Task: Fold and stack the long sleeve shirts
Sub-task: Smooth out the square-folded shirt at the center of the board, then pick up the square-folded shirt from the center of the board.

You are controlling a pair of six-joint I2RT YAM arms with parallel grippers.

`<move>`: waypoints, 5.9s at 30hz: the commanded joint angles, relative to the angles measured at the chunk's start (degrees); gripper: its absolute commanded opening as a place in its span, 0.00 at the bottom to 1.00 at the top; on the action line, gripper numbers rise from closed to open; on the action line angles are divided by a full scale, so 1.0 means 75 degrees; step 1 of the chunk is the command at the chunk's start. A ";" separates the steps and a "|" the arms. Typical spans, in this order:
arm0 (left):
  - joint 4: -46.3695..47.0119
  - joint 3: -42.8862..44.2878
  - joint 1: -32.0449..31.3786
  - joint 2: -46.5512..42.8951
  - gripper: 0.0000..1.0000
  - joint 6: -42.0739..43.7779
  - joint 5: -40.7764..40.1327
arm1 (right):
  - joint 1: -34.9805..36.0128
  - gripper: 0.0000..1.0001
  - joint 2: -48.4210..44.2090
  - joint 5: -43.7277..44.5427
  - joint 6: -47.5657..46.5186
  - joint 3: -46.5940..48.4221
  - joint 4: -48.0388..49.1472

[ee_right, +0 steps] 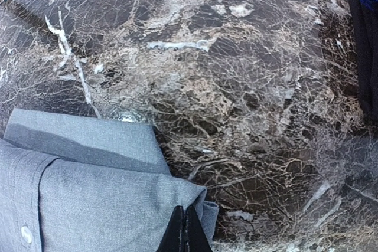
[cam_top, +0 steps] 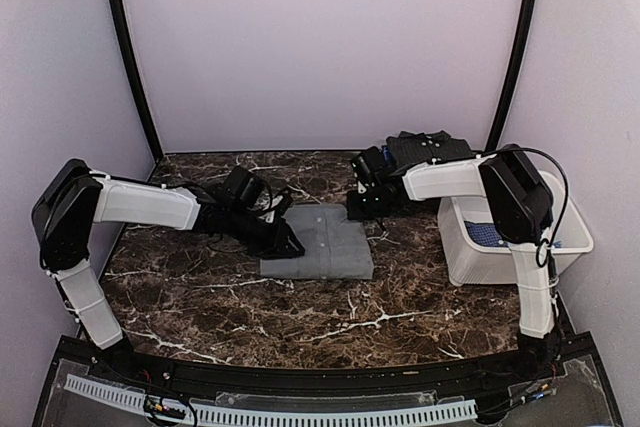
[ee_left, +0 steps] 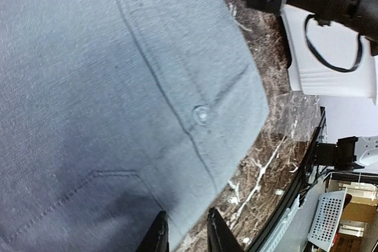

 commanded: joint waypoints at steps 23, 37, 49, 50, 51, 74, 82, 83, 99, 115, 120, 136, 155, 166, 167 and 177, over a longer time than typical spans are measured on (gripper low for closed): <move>-0.0689 0.0872 0.0147 -0.0011 0.21 -0.0299 -0.1370 | 0.0194 0.41 -0.1409 0.0184 -0.0469 0.0358 -0.1327; 0.0309 0.3001 0.0791 0.2485 0.19 -0.0053 -0.1470 | 0.2031 0.35 -0.2535 -0.0182 0.0113 -0.1405 -0.1229; 0.0281 0.3345 0.1069 0.3628 0.18 -0.0056 -0.1203 | 0.2530 0.29 -0.1976 -0.0246 0.0684 -0.2595 -0.0861; 0.0285 0.3345 0.1071 0.3647 0.18 -0.0063 -0.1193 | 0.2547 0.29 -0.1910 -0.0281 0.0716 -0.2657 -0.0834; 0.0282 0.3347 0.1072 0.3656 0.18 -0.0072 -0.1177 | 0.2567 0.29 -0.1864 -0.0307 0.0751 -0.2704 -0.0833; -0.0973 0.4113 0.1214 0.2531 0.24 0.0322 -0.1463 | 0.1404 0.27 -0.1580 -0.0573 0.0078 -0.0018 -0.0878; -0.0780 0.3199 0.1571 0.2320 0.19 0.0448 -0.1400 | 0.0671 0.23 -0.0283 -0.0585 -0.0179 0.1066 -0.0823; -0.0742 0.3153 0.1603 0.2395 0.19 0.0499 -0.1380 | 0.0564 0.23 -0.0138 -0.0627 -0.0200 0.1130 -0.0803; -0.0941 0.3957 0.2046 0.3929 0.16 0.0990 -0.1393 | -0.0255 0.23 0.1181 -0.0998 -0.0334 0.2020 -0.1075; -0.2280 0.3995 0.2139 0.2199 0.37 0.0801 -0.1921 | 0.0140 0.48 -0.0745 -0.0146 -0.0851 0.1285 -0.1570; -0.1821 0.2428 0.2138 0.1117 0.48 0.0403 -0.0822 | 0.0517 0.53 -0.1555 -0.0261 -0.0565 0.0014 -0.1280; -0.1043 0.0076 0.1897 0.0185 0.50 -0.0081 -0.0117 | 0.0817 0.13 -0.1932 -0.0376 0.0116 -0.2048 -0.0510; -0.1332 0.0398 0.1599 0.0953 0.47 -0.0004 -0.0715 | 0.1113 0.18 -0.2842 0.0115 -0.0061 -0.2427 -0.1092; -0.1385 0.0457 0.1513 0.1077 0.45 -0.0115 -0.0880 | 0.1776 0.09 -0.2804 -0.0347 0.0359 -0.3135 -0.0929; -0.1409 0.0473 0.1509 0.1105 0.46 -0.0116 -0.0894 | 0.1777 0.08 -0.2755 -0.0349 0.0403 -0.3211 -0.0914; -0.1388 0.0511 0.1472 0.1254 0.44 -0.0186 -0.0841 | 0.1900 0.06 -0.2739 -0.0550 0.0669 -0.3993 -0.0646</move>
